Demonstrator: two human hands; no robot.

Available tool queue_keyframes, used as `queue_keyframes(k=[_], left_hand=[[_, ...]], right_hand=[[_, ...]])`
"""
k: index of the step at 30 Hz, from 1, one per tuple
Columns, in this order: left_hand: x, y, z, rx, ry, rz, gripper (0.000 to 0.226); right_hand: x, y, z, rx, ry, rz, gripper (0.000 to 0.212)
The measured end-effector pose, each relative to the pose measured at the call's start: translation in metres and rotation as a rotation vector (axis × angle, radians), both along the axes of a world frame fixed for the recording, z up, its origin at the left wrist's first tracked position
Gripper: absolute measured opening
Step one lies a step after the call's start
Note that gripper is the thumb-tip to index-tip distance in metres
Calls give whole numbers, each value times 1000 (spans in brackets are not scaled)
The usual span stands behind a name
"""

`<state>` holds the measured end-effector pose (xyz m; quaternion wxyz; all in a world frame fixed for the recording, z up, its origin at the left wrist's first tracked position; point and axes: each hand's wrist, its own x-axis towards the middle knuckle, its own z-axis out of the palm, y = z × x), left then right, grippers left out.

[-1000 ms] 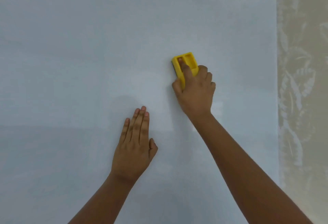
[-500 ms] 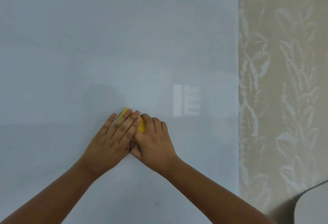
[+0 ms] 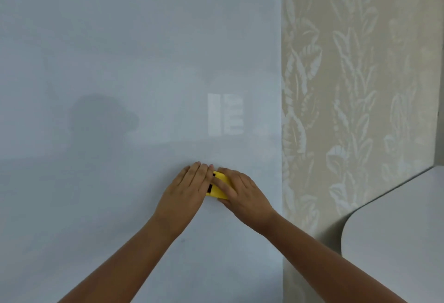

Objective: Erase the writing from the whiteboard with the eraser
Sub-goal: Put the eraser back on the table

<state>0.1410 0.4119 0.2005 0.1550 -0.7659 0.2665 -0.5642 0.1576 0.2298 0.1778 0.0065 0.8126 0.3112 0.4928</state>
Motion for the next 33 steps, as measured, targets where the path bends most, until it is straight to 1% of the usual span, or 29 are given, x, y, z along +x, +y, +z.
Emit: queue_keyframes(k=[2,4,11,16,18,22,24,26,30,33], left_hand=[[5,-23,-10,-21,66,-23,63],[7,-54,-22,-34,128,-66,66],[-6,-169,-65,-40,335,-314,68],[-30,-243,-93,5,476,-463,72],[-40,-270,-103,35,499,-531,74],[-63,-315,-126,98,553,-628,74],[-74,-331,-138,124,630,-639,72],[-84,-349,-154,208,713,-638,66],[-99,-373,-178,218,820,-672,64],[-110,-385,-189,243,864,-688,64]], right_hand=[[-7,-28,-9,0,56,-55,69],[-16,-62,-19,-28,69,-155,70],[-75,-169,-54,-118,143,-443,71],[-131,-232,-78,-102,329,-628,70],[-152,-254,-87,-68,405,-686,69],[-194,-288,-109,-8,519,-774,68],[-212,-302,-120,15,581,-811,66],[-230,-315,-132,40,644,-843,65],[-255,-329,-149,79,743,-870,62],[-269,-337,-160,108,796,-887,62]])
